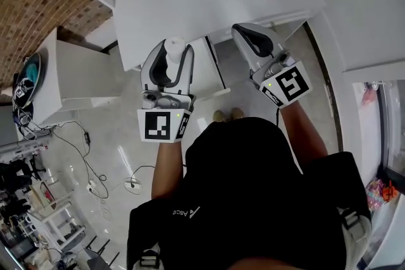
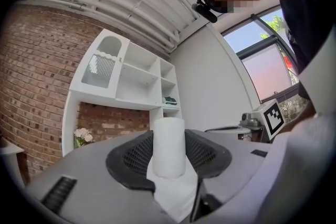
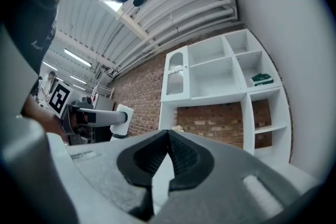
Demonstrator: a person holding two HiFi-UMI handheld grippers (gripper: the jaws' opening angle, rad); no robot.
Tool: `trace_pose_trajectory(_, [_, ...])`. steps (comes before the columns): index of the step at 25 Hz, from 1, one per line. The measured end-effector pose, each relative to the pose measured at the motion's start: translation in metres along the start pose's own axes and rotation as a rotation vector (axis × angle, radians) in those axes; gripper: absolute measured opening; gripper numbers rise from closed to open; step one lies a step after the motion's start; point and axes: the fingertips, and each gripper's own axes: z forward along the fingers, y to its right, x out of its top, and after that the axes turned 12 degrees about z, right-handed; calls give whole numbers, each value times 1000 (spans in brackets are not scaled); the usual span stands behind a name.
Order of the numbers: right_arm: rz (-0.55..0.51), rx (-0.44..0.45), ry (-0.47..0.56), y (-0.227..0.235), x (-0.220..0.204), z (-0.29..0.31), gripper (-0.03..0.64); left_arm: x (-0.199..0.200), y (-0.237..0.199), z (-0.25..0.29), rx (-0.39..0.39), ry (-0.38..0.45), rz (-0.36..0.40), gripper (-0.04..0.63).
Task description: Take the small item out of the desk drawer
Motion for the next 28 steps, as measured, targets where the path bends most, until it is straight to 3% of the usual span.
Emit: trace_pose_trajectory(28, [-30, 9, 9, -25, 11, -9, 0, 5, 3, -27, 11, 4, -14, 179])
